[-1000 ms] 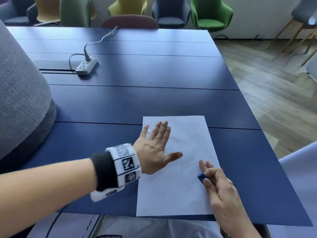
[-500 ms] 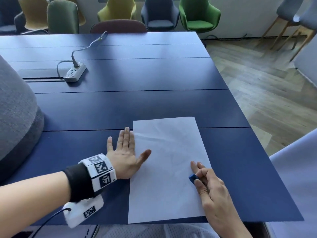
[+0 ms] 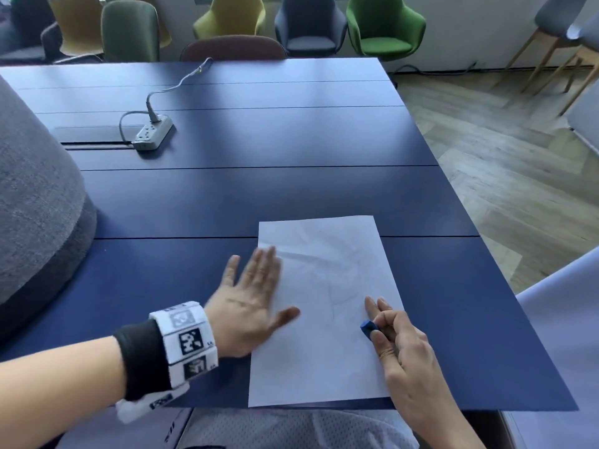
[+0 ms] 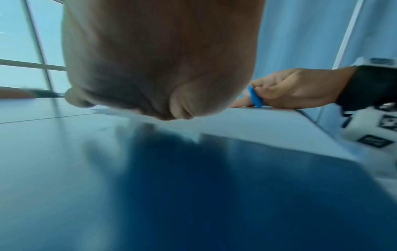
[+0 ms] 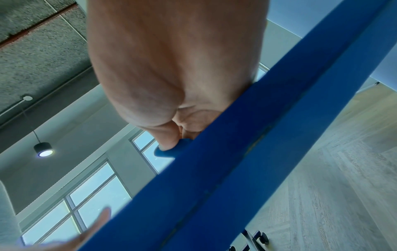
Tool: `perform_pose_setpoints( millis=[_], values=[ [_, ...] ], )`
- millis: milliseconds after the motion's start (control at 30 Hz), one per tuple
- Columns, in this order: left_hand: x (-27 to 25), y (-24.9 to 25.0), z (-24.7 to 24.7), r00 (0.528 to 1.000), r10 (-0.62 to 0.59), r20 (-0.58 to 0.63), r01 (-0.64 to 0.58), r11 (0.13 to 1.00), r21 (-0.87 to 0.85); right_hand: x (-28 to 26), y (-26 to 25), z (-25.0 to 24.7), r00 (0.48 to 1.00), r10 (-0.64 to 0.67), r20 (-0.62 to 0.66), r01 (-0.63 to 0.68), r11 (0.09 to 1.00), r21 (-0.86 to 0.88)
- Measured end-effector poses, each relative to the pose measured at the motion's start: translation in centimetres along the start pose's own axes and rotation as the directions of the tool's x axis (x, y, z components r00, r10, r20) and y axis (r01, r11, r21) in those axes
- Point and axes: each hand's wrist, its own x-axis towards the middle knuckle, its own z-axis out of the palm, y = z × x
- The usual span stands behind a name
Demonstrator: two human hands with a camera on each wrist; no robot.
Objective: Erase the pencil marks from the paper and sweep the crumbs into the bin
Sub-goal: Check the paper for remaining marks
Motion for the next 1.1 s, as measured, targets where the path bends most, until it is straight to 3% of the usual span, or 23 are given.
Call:
perform_pose_setpoints(
  millis=[67, 133, 267, 333, 500, 667, 733, 800, 867, 933, 1000, 1100],
  values=[
    [0.0, 2.9, -0.1, 0.985, 0.164, 0.045, -0.164, 0.986, 0.006, 0.1, -0.1, 0.0, 1.000, 0.004, -0.007, -0.004, 1.000, 0.014],
    [1.4, 4.2, -0.7, 0.976, 0.206, 0.068, -0.205, 0.978, -0.023, 0.1, -0.2, 0.0, 1.000, 0.008, -0.008, -0.008, 1.000, 0.005],
    [5.6, 1.6, -3.0, 0.995, -0.100, 0.024, 0.101, 0.994, -0.043, 0.0, -0.2, -0.1, 0.999, 0.033, -0.014, -0.033, 0.999, -0.017],
    [7.0, 1.3, -4.2, 0.988, -0.152, -0.025, 0.150, 0.988, -0.047, 0.0, -0.2, 0.0, 0.999, 0.022, -0.025, -0.023, 0.999, -0.041],
    [10.1, 6.2, -5.8, 0.995, 0.054, -0.086, -0.061, 0.995, -0.081, 0.1, 0.7, 0.0, 0.999, 0.041, -0.017, -0.042, 0.997, -0.058],
    [10.5, 6.4, -4.7, 0.996, 0.093, -0.001, -0.093, 0.992, -0.088, 0.3, 0.9, 0.0, 1.000, 0.002, -0.020, -0.003, 0.999, -0.049],
    [9.4, 4.7, -4.1, 0.999, 0.044, 0.009, -0.042, 0.992, -0.117, 0.2, 0.9, 0.1, 1.000, 0.009, -0.025, -0.009, 1.000, -0.023],
    [7.9, 2.5, -3.5, 0.994, -0.107, 0.031, 0.110, 0.978, -0.177, 0.2, 1.0, 0.2, 1.000, 0.019, -0.019, -0.019, 1.000, -0.014],
    [6.5, 0.9, -3.2, 0.952, -0.295, 0.076, 0.305, 0.916, -0.260, 0.2, 1.2, 0.3, 0.999, 0.026, -0.021, -0.026, 1.000, -0.010],
    [5.9, 0.7, -3.3, 0.925, -0.369, 0.091, 0.378, 0.870, -0.316, 0.1, 1.3, 0.3, 0.999, 0.037, -0.023, -0.037, 0.999, -0.012],
    [5.7, 2.0, -3.7, 0.963, -0.267, 0.046, 0.269, 0.922, -0.277, 0.1, 1.2, 0.2, 0.999, 0.031, -0.021, -0.031, 0.999, -0.019],
    [5.3, 4.9, -3.5, 1.000, -0.005, 0.005, 0.006, 0.979, -0.204, 0.2, 0.8, 0.0, 1.000, 0.009, -0.018, -0.009, 1.000, -0.024]
  ],
)
